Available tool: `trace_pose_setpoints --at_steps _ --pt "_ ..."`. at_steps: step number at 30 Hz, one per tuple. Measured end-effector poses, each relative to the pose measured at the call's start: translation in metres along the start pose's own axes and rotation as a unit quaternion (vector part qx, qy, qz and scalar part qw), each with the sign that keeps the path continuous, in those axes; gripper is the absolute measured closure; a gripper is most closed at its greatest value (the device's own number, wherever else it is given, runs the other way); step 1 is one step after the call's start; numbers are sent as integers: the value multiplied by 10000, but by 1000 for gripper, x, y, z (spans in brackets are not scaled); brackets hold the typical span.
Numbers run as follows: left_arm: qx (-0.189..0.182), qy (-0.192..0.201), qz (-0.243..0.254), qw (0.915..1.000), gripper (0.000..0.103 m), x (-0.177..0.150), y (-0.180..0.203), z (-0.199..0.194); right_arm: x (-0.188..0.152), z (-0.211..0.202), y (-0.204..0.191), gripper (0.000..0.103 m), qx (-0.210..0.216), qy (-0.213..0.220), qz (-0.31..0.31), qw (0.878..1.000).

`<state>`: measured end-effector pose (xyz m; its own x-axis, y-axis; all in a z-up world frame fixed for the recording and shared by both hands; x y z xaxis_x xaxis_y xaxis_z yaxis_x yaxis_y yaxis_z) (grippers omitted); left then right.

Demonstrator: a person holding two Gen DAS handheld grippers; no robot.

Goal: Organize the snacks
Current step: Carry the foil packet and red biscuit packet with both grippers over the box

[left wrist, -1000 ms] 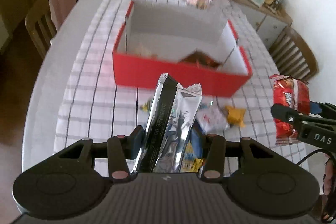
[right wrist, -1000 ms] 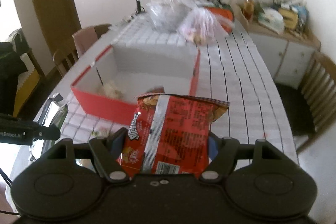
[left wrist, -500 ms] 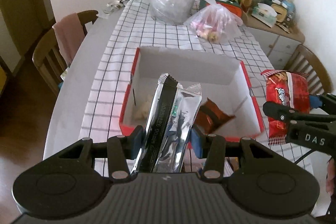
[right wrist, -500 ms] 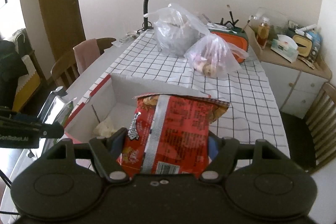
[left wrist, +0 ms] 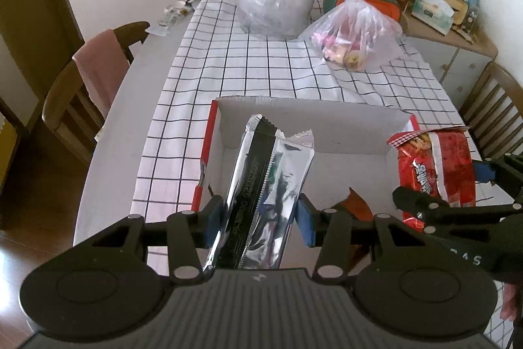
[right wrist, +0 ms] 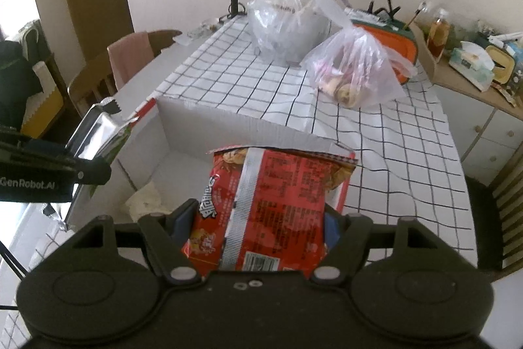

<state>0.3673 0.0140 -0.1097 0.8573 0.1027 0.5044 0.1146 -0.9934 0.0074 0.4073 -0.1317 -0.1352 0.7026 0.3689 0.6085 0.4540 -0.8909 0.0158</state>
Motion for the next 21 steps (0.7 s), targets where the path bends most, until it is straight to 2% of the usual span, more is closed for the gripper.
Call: trace_pose_setpoints --at_steps 11,21 --pt "34 -528 48 9986 57 8 2 59 -12 55 -12 29 98 -591 -190 9980" --pt "129 -942 198 9953 56 -6 3 92 -20 68 -15 28 61 -779 -223 9967"
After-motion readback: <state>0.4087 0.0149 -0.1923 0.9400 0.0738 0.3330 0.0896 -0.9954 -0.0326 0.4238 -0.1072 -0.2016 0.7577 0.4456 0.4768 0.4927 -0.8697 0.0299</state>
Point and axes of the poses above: each gripper's, at about its wrist camera, not at the fingertips, and z roughly the way its jaws point, y to its right, x to its top, the point moved 5 cm from there along z, roughly the way its jaws point, and after that the axes turned 5 degrees about -y, right-handed, at the moved point
